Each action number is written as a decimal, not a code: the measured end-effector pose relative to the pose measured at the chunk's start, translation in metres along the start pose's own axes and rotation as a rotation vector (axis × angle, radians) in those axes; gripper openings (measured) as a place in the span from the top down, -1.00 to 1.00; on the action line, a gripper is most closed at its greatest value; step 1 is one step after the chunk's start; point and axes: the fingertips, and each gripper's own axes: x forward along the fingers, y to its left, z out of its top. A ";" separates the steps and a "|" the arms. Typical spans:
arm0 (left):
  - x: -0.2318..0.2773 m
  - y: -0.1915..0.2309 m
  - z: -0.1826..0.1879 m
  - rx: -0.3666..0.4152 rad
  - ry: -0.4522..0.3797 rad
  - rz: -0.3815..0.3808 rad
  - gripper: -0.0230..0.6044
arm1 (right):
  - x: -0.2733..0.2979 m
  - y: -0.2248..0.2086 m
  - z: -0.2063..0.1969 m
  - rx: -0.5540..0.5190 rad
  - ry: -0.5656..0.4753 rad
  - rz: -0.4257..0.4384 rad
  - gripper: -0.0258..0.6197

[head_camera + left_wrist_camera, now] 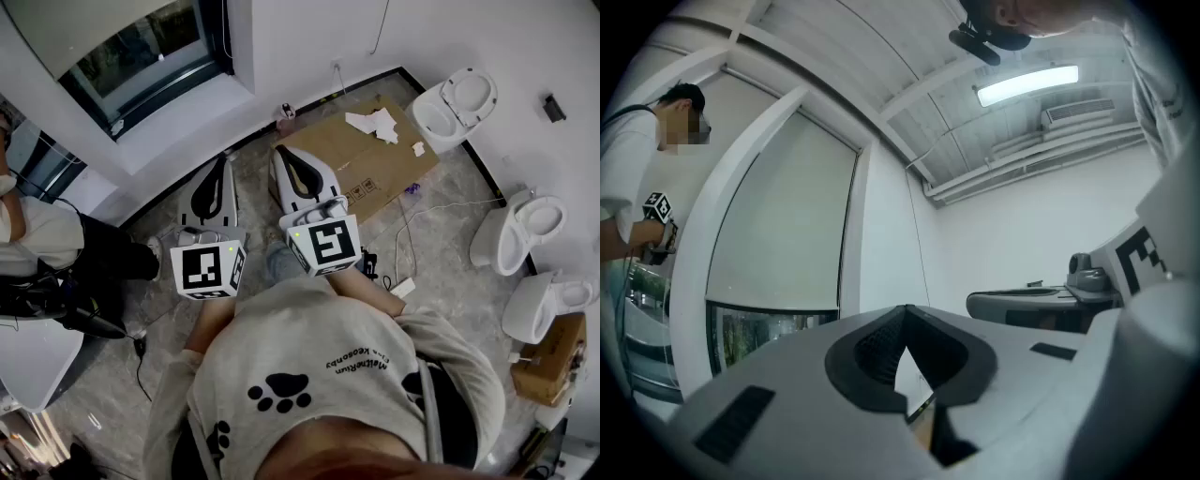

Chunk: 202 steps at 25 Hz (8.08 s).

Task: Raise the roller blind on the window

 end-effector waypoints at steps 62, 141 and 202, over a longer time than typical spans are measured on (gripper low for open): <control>0.383 0.204 -0.078 -0.049 0.054 -0.015 0.90 | 0.392 -0.181 -0.099 0.051 0.067 -0.011 0.89; 0.667 0.387 -0.108 -0.140 0.055 -0.357 0.90 | 0.748 -0.293 -0.152 0.111 0.180 -0.313 0.88; 0.676 0.319 -0.119 -0.166 0.146 -0.677 0.90 | 0.678 -0.233 -0.275 0.017 0.405 -0.089 0.89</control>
